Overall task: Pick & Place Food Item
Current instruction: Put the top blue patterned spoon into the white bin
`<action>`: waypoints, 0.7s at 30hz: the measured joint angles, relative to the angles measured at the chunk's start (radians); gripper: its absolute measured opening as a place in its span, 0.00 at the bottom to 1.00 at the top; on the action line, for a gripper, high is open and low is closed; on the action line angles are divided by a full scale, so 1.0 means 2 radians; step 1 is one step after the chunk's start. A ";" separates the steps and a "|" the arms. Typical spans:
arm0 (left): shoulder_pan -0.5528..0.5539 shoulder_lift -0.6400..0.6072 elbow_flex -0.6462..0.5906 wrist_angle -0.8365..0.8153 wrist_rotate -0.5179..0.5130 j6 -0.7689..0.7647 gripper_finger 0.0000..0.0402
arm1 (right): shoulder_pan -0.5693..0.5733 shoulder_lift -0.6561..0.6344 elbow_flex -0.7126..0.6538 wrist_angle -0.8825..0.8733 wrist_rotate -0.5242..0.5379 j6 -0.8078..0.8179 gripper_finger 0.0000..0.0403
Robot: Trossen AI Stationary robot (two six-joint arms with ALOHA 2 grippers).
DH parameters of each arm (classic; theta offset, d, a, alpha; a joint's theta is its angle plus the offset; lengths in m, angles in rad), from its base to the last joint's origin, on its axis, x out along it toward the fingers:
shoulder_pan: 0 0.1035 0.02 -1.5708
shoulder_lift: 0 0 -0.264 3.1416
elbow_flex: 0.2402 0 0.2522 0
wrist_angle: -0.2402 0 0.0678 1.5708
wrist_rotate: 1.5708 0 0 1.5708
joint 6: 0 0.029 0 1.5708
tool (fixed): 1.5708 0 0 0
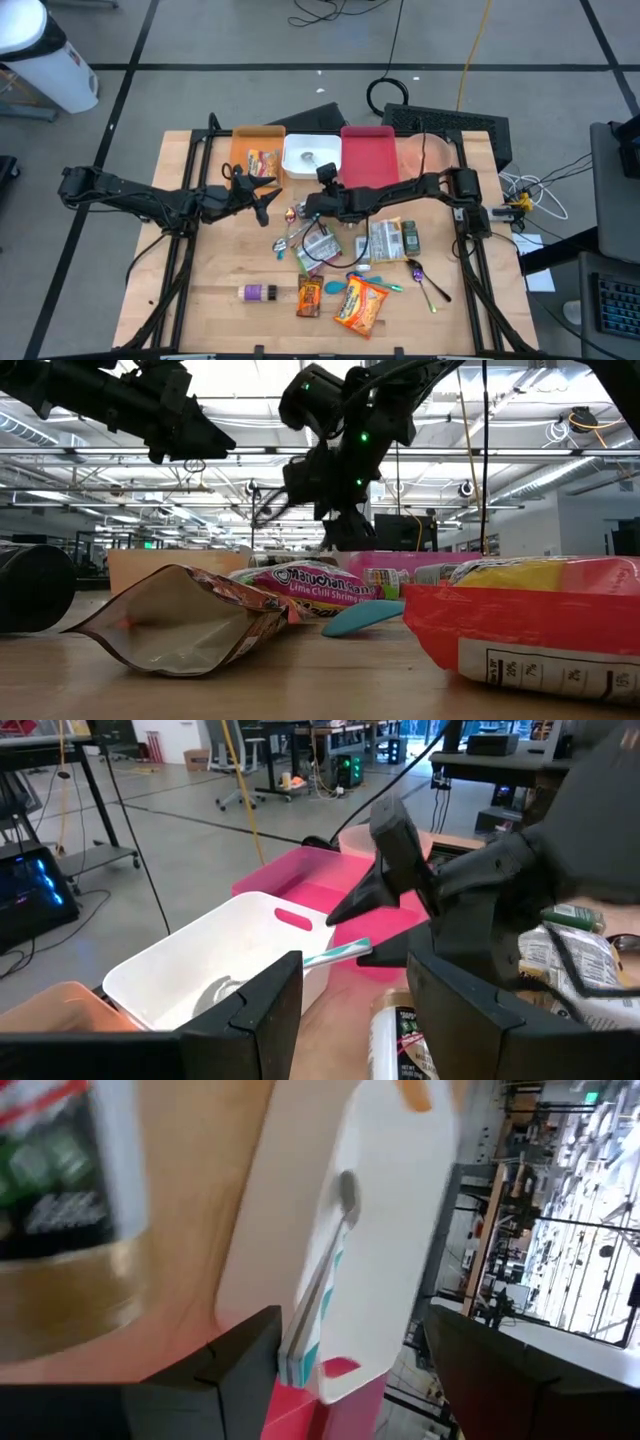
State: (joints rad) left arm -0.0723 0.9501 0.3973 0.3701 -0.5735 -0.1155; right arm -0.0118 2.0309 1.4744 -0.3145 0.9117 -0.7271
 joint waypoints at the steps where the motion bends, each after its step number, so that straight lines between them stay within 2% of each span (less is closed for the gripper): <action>1: 0.000 0.000 0.000 0.000 0.000 0.000 0.46 | -0.001 -0.002 0.000 0.003 0.000 -0.002 0.60; 4: 0.000 0.000 0.000 0.000 0.000 0.000 0.46 | -0.004 -0.011 -0.001 -0.003 -0.004 -0.002 0.60; 15: 0.000 0.000 0.000 0.000 0.014 -0.001 0.46 | -0.021 -0.027 0.000 -0.025 -0.091 0.037 0.60; 21: 0.000 0.000 0.000 0.000 0.014 -0.001 0.46 | -0.024 -0.023 0.000 -0.030 -0.091 0.045 0.60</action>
State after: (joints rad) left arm -0.0727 0.9501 0.3973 0.3706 -0.5465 -0.1165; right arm -0.0590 1.9850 1.4746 -0.3742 0.7292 -0.6370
